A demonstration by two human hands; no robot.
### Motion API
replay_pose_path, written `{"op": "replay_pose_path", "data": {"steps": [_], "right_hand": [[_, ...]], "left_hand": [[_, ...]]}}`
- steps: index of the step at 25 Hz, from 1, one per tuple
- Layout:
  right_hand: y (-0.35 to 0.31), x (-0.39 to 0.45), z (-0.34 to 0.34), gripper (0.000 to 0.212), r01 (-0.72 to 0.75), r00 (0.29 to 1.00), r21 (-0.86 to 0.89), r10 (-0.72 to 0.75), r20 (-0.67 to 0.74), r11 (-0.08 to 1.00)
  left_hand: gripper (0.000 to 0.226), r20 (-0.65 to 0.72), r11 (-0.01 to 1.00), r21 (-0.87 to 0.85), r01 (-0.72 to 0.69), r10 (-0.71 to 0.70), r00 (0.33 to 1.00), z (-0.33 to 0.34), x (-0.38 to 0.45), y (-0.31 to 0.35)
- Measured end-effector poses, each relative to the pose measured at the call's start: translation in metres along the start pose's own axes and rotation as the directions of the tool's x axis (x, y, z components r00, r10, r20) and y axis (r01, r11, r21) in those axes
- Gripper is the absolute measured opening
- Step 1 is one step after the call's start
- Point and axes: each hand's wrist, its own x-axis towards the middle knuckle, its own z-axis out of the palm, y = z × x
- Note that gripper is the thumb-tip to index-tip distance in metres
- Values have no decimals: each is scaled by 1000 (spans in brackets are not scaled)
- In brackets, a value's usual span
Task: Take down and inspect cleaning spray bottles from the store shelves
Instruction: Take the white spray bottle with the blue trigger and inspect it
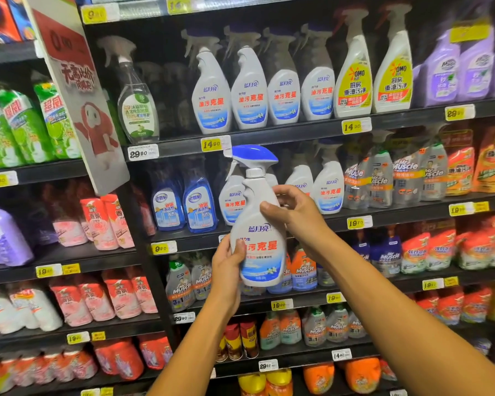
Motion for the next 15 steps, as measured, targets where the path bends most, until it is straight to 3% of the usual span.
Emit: {"op": "replay_pose_path", "data": {"steps": [2,4,6,10,12,15], "right_hand": [[-5,-3,-2,19,0,999,23,-2,48,1000],[-7,-7,-1,23,5,994,51,-10,110,999],[-5,-15,3,33,42,987,43,-48,155,998],[-1,-28,11,46,115,979,34,-119,167,993],[-2,-30,10,45,125,979,38,-130,159,991],[0,-30,8,35,114,981,68,-123,152,991]], "left_hand": [[32,24,991,-123,53,-50,998,-4,2,1],[35,67,934,-280,223,-213,975,-5,0,1],[35,203,846,-358,395,-342,918,-3,-4,0],[35,507,805,-358,473,-258,822,-1,-7,2],[39,519,823,-326,466,-256,816,0,-8,5],[30,315,867,-312,389,-292,903,-3,-11,1]]}}
